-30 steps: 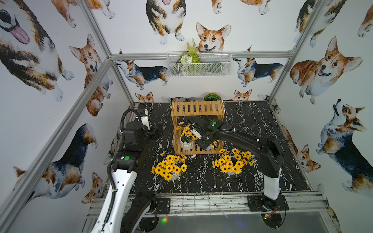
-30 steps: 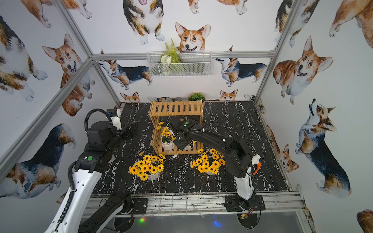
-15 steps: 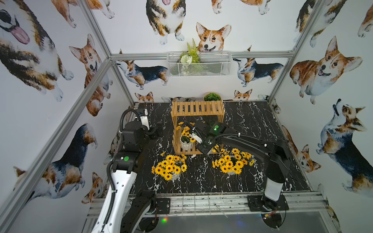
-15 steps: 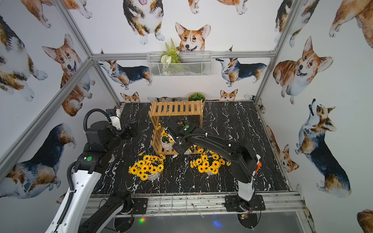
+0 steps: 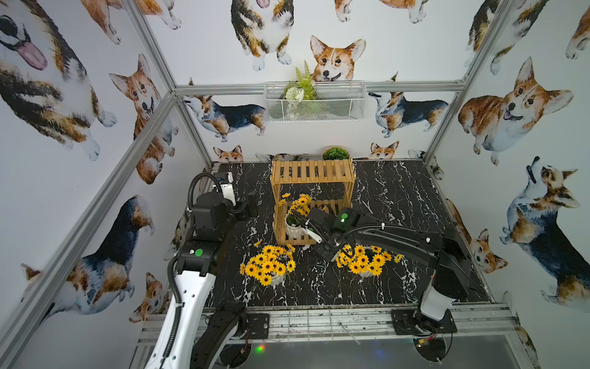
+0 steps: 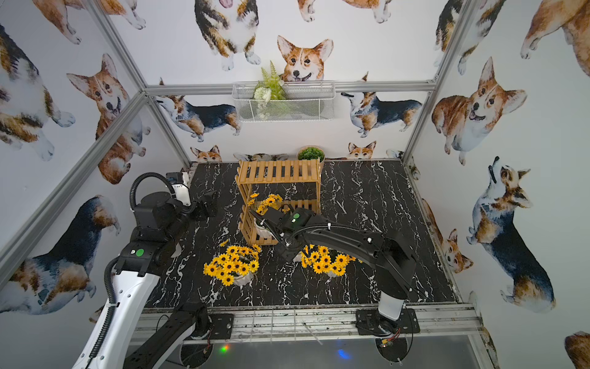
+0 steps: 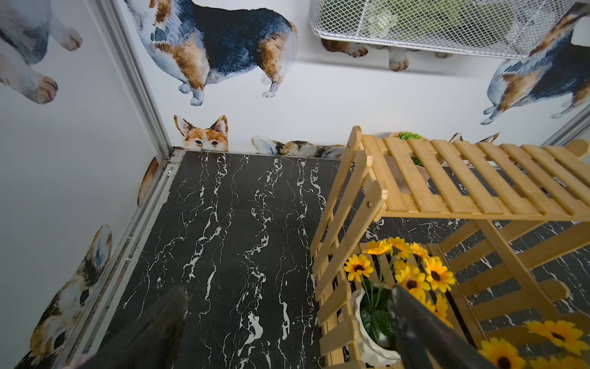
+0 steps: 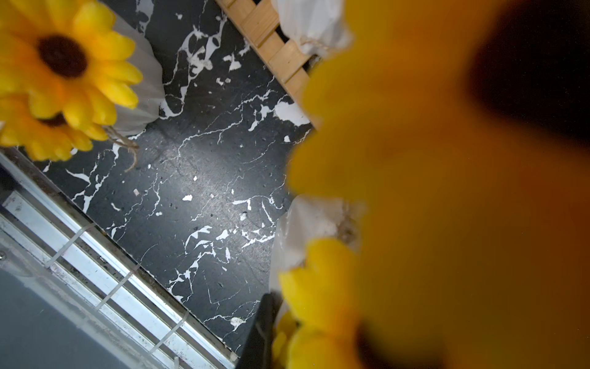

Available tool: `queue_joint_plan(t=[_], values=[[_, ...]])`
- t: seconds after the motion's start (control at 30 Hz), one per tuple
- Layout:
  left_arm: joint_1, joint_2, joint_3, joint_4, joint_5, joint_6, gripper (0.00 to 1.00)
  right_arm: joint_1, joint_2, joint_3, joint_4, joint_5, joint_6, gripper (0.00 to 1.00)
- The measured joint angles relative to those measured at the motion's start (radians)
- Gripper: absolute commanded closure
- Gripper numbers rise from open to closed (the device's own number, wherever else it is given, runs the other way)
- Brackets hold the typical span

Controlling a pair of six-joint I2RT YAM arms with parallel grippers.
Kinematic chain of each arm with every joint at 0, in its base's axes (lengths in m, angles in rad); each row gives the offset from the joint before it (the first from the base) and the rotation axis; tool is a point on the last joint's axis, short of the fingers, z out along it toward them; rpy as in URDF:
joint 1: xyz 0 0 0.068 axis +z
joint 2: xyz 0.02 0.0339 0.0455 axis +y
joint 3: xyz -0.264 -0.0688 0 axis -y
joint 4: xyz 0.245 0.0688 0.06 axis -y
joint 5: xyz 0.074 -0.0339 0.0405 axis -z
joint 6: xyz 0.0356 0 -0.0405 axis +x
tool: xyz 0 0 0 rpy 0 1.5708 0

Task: Take the sunflower pots off the shelves
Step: Pick up the sunflower pot from the shelf, then place the sunflower pot at the center of the board.

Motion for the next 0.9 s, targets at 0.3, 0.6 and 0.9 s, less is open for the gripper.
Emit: queue_joint_plan(t=[0.3, 0.6, 0.9], values=[[0.0, -0.006, 0.006, 0.0, 0.001, -0.001, 0.0, 0.033, -0.014, -0.076, 0.038, -0.025, 0.048, 1.0], [0.0, -0.006, 0.006, 0.0, 0.008, -0.004, 0.0, 0.038, -0.038, -0.138, 0.067, -0.048, 0.084, 1.0], [0.0, -0.005, 0.007, 0.0, 0.014, -0.004, 0.0, 0.039, -0.05, -0.195, 0.071, -0.047, 0.098, 1.0]])
